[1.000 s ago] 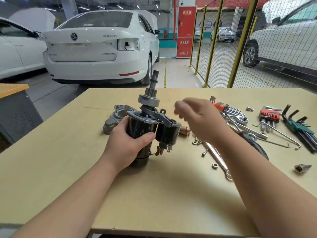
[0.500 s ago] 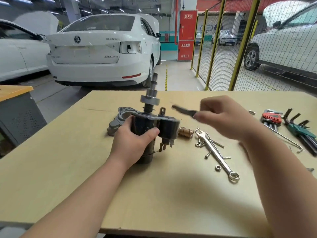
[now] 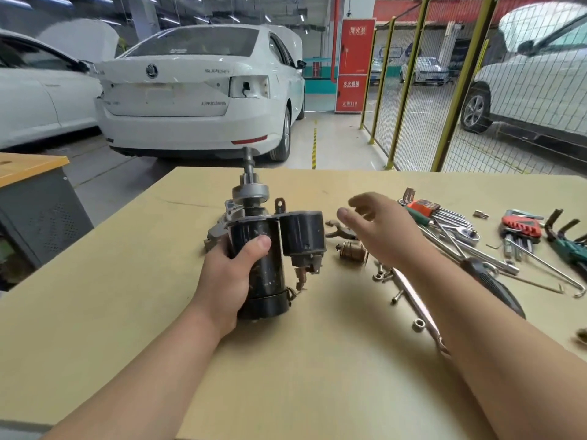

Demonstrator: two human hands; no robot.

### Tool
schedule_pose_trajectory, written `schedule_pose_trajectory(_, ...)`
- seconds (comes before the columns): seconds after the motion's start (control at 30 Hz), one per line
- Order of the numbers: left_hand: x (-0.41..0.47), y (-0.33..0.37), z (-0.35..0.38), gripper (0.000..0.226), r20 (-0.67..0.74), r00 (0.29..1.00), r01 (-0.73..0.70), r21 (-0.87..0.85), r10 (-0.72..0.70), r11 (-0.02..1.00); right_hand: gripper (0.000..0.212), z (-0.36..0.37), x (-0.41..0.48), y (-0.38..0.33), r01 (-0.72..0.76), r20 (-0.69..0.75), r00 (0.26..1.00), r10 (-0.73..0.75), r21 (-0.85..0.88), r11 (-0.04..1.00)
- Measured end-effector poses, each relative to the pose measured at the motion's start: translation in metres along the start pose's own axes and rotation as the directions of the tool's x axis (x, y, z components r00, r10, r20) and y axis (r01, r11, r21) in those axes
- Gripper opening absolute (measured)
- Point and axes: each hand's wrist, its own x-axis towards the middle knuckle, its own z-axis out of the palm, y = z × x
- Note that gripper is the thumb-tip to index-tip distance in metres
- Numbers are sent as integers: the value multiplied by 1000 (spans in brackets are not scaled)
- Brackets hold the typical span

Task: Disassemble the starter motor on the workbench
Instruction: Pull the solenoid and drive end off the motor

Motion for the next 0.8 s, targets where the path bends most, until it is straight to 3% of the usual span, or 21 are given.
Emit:
schedule_pose_trajectory(0.07,-4,0,6,31,33,996,80,-113,-77,990,49,0,-18,-22,4,129,991,-46,306,952)
schedule_pose_trajectory(0.13,-5,1,10,30,42,995,91,-136,-86,987,56,13,-32,-38,-103,258,966,-17,444,890)
schedule_pose_trajectory(0.3,-5,1,12,35,23,992,128,-153,-126,980,48,35,-32,-58,-232,311,947,80,490,840)
schedule_pose_trajectory(0.5,-7,1,14,45,15,974,222,-238,-225,946,50,29,-32,-62,-168,274,958,90,276,946)
schedule_pose_trajectory(0.63,-6,2,12,54,149,940,335,-248,-306,909,57,26,-35,-60,-183,313,944,102,243,953)
schedule_pose_trajectory(0.8,-6,2,13,53,317,876,457,-310,-363,834,53,21,-34,-57,-265,413,904,111,338,903)
